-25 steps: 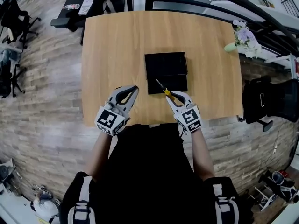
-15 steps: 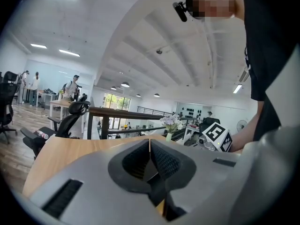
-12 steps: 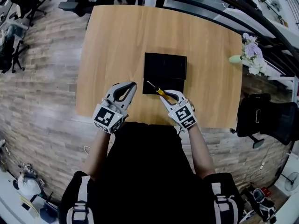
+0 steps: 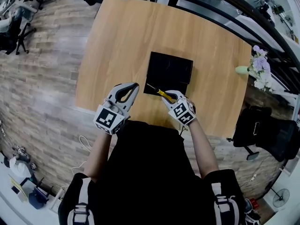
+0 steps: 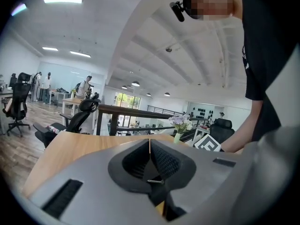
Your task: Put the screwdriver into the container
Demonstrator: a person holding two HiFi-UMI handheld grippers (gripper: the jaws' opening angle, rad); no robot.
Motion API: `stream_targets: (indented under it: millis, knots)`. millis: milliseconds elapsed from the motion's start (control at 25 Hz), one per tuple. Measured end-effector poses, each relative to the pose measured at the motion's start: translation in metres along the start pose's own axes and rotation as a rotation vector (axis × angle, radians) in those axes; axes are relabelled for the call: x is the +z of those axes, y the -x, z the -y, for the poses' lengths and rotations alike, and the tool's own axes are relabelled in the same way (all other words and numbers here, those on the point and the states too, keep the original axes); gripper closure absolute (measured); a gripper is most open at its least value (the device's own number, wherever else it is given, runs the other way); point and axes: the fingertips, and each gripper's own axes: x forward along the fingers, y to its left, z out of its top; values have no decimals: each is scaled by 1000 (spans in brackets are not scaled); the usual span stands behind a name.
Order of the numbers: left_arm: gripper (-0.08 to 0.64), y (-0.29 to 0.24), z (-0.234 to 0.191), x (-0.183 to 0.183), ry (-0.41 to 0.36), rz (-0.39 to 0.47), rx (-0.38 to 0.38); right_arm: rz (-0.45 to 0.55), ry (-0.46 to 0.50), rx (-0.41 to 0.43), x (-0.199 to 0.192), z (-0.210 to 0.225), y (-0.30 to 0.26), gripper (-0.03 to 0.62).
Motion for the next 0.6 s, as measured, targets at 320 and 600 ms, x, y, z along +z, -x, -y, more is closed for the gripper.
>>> stream_targets:
  millis: [320,600]
  knots:
    - [532,8,-6,-8,20,-16,36,-109,53,16,-26,16,-19,509]
    - [532,13,-9,-6,30,-13,51,-194,73,23,-49,24,-34,509]
